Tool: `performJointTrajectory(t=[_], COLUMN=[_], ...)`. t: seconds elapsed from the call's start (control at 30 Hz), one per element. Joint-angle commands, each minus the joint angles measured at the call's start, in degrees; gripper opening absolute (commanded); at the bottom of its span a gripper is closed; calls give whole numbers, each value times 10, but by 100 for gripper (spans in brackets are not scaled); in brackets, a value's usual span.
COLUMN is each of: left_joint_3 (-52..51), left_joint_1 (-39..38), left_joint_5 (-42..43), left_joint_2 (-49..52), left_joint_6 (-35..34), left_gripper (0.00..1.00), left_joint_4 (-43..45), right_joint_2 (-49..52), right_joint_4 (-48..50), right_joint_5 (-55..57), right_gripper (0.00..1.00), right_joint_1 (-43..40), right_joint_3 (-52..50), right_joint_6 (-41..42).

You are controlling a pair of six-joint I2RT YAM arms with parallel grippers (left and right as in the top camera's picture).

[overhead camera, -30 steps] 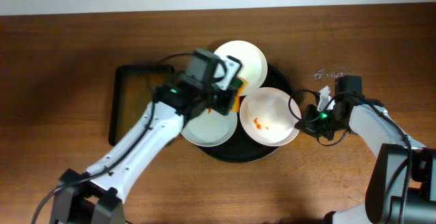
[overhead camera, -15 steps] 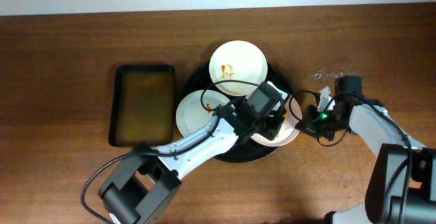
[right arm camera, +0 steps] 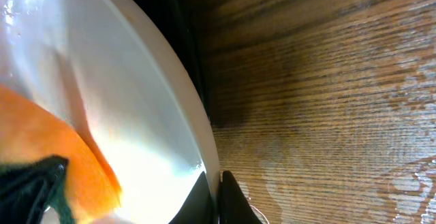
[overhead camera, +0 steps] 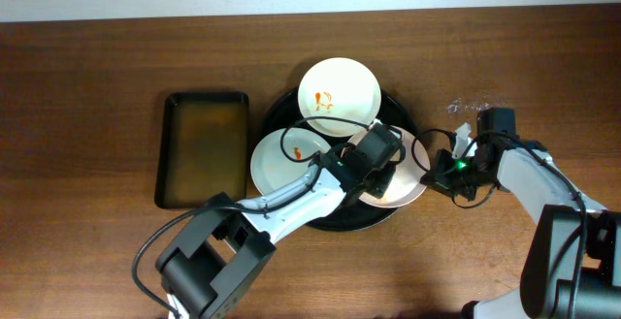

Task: Clean dirty plates on tray and stack at the side
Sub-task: 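Scrub the right white plate with the sponge while the right gripper holds it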

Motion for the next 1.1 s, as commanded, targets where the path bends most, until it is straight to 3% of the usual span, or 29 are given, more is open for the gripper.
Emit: performJointTrajectory(t=[0.0, 0.23, 0.33, 0.47, 0.6, 0.7, 0.77, 0.87, 0.97, 1.07], left_joint_3=[7, 7, 14, 15, 15, 15, 15, 15, 15, 15], left_joint_1=[10, 43, 43, 42, 19, 12, 12, 12, 12, 12], left_joint_5=[-61, -76, -66, 162, 176, 198, 195, 43, 9, -58], left_joint_2=[15, 15, 10, -3, -3, -3, -3, 3, 30, 40], left_joint_6=[-2, -2, -2, -40, -58, -128, -145, -147, -146, -97], left_gripper=[0, 0, 0, 0, 0, 0, 0, 0, 0, 0], left_joint_4=[-1, 75, 68, 43, -3, 0, 30, 43, 56, 49], right_joint_2=[3, 3, 3, 3, 3, 3, 3, 3, 3, 3], right_joint_4=[-9, -17, -17, -17, -18, -20, -20, -20, -20, -22], right_joint_5=[8, 7, 8, 8, 8, 8, 8, 7, 7, 7], right_gripper=[4, 4, 4, 4, 4, 4, 4, 4, 4, 4], right_joint_1=[0, 0, 0, 0, 0, 0, 0, 0, 0, 0], right_joint_3=[6, 6, 6, 6, 6, 6, 6, 6, 6, 6], right_joint_6=[-5, -7, -7, -7, -7, -7, -7, -7, -7, -7])
